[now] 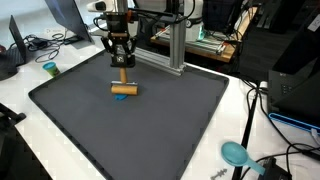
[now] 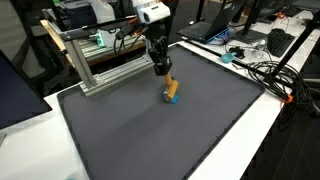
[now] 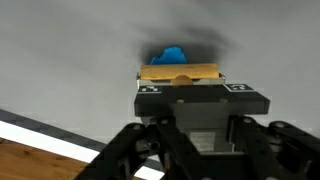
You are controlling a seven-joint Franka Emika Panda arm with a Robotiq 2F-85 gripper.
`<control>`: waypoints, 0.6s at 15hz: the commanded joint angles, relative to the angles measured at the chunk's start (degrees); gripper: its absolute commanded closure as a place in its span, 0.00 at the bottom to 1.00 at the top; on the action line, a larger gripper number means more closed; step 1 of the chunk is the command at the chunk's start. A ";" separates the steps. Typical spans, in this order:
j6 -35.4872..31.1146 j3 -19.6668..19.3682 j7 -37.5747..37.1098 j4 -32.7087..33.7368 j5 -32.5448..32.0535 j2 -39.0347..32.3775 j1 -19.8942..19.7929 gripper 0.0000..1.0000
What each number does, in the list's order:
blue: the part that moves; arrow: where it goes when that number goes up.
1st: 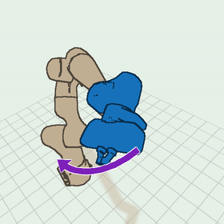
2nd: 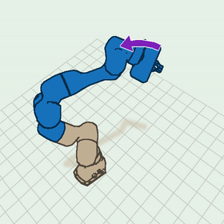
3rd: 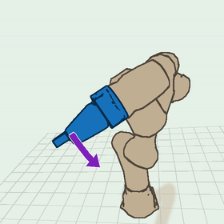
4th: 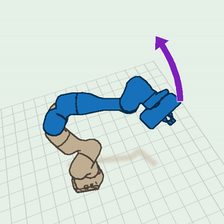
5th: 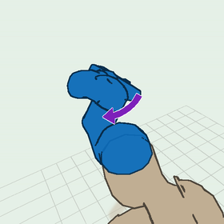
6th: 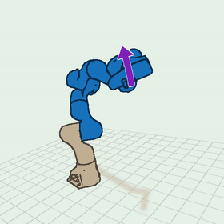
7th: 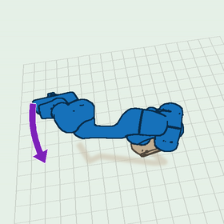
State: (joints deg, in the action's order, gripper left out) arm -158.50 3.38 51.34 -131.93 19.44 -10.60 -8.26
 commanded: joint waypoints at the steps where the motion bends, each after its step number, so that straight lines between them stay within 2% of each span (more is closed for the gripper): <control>1: -0.16 1.36 0.59 2.43 1.05 -3.03 -0.55 0.78; 9: 1.29 3.75 1.35 5.85 2.96 -5.83 -2.38 0.78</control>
State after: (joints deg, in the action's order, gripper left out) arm -158.50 5.48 51.34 -128.03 20.23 -13.83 -9.03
